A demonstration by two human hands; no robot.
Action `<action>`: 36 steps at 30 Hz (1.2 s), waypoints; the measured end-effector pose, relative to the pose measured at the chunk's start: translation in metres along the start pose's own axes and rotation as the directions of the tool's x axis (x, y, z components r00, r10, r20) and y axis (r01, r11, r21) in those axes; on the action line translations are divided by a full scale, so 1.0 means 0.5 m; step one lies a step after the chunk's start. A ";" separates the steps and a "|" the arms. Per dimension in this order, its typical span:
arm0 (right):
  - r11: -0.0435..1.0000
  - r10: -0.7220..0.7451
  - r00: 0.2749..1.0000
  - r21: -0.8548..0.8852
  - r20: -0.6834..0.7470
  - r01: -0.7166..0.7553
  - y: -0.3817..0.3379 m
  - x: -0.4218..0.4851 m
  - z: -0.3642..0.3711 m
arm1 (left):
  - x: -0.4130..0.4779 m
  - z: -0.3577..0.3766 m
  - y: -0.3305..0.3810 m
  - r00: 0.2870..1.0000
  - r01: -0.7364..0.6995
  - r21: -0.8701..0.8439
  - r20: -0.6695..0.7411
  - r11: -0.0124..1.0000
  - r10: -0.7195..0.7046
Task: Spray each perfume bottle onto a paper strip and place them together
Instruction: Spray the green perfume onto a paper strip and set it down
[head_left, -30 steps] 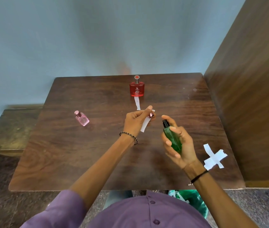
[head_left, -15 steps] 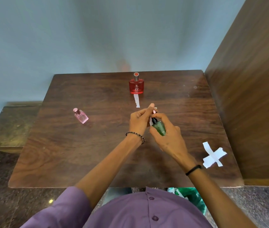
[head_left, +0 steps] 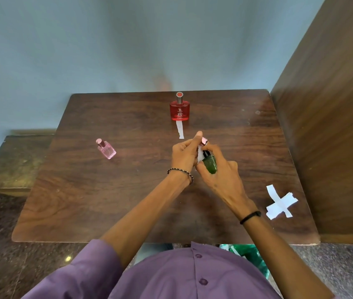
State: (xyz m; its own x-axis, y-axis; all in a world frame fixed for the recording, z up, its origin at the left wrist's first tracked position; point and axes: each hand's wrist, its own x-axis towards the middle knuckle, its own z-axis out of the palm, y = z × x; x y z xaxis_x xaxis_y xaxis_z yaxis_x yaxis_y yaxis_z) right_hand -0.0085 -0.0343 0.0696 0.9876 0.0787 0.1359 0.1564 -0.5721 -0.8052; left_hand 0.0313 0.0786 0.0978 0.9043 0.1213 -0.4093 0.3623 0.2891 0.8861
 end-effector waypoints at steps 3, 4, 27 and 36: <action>1.000 -0.008 1.000 -0.020 0.022 0.008 0.008 0.004 0.002 | 0.000 0.005 0.003 1.000 -0.001 -0.007 0.019 1.000 0.001; 1.000 -0.011 1.000 -0.028 0.021 0.012 0.011 0.004 0.002 | 0.000 0.007 0.003 1.000 -0.001 -0.006 0.022 1.000 0.001; 0.999 0.013 0.993 0.038 -0.114 -0.008 0.020 -0.015 0.004 | -0.003 0.023 -0.014 0.998 0.068 -0.044 0.019 0.997 -0.067; 1.000 -0.004 0.993 0.023 -0.120 0.007 0.029 -0.008 -0.030 | 0.010 0.030 -0.024 0.997 0.074 -0.069 -0.011 0.995 -0.075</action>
State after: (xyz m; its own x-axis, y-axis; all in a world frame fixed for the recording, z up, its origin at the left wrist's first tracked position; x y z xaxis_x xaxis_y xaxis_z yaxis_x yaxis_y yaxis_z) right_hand -0.0104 -0.0551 0.0658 0.9781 -0.0177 0.2072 0.1632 -0.5525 -0.8174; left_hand 0.0349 0.0613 0.0884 0.8723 0.1095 -0.4765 0.4115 0.3617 0.8365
